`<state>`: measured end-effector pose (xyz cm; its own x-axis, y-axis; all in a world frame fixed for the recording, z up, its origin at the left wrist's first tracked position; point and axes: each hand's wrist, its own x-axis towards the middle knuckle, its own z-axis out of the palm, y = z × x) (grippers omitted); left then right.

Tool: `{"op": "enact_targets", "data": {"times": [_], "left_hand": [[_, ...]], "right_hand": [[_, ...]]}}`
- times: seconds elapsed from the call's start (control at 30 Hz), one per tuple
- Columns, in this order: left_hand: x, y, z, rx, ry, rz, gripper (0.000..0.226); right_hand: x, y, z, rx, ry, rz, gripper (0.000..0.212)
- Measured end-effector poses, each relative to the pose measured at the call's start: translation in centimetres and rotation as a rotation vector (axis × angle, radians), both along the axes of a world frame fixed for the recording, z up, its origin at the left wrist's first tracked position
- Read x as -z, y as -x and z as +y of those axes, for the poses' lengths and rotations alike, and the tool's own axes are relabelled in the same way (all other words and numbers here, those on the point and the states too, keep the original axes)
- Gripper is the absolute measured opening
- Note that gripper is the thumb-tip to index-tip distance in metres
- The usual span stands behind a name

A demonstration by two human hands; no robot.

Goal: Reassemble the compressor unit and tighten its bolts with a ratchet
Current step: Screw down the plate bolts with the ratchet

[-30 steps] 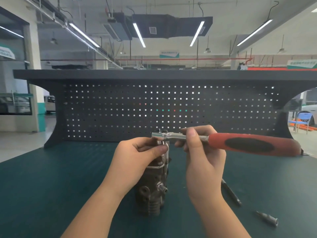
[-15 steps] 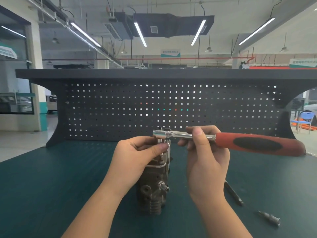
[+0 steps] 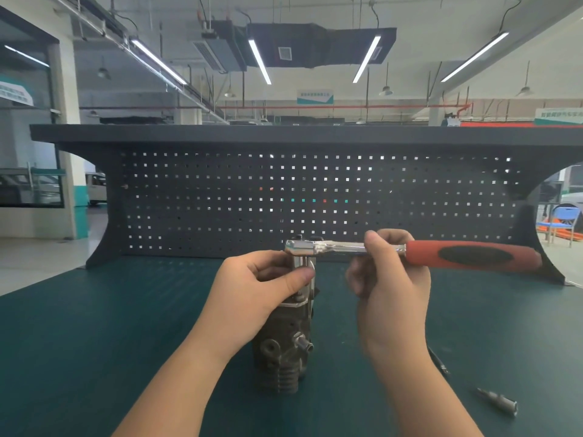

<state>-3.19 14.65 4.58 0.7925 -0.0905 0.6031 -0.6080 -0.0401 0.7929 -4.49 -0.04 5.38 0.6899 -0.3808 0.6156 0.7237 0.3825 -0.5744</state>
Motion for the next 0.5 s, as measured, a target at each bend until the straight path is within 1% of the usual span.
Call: {"op": "enact_targets", "data": {"times": [0.07, 0.13, 0.2, 0.23, 0.27, 0.3, 0.37, 0.43, 0.47, 0.5], "left_hand": [[0.0, -0.1, -0.1, -0.014, -0.001, -0.009, 0.028], [-0.1, -0.1, -0.2, -0.019, -0.018, -0.019, 0.029], [0.0, -0.2, -0.1, -0.010, -0.042, -0.031, 0.026], [0.0, -0.1, -0.1, -0.013, -0.053, -0.035, 0.022], [-0.1, 0.0, -0.1, -0.018, -0.070, -0.031, 0.016], [0.0, -0.1, -0.1, -0.023, -0.082, -0.034, 0.012], [0.1, -0.3, 0.0, -0.050, -0.098, -0.043, 0.011], [0.2, 0.0, 0.0, -0.044, -0.099, -0.058, 0.010], [0.1, 0.1, -0.2, -0.025, -0.098, -0.061, 0.008], [0.0, 0.3, -0.3, -0.027, -0.092, -0.073, 0.002]], "right_hand": [[-0.1, -0.5, -0.5, -0.181, -0.091, 0.059, 0.022], [-0.1, -1.0, -0.8, -0.295, -0.157, 0.127, 0.023], [0.0, -1.1, -0.8, -0.318, -0.193, 0.152, 0.020], [0.0, -1.0, -0.7, -0.295, -0.218, 0.143, 0.019], [0.0, -0.7, -0.5, -0.244, -0.249, 0.131, 0.018], [0.0, -0.5, -0.3, -0.147, -0.274, 0.111, 0.019], [0.2, 0.3, 0.6, 0.156, -0.236, 0.050, 0.018], [0.4, 1.0, 1.9, 0.475, -0.066, -0.090, 0.017], [0.6, 1.3, 2.5, 0.578, 0.053, -0.174, 0.017], [1.0, 1.5, 3.0, 0.628, 0.151, -0.232, 0.017]]}}
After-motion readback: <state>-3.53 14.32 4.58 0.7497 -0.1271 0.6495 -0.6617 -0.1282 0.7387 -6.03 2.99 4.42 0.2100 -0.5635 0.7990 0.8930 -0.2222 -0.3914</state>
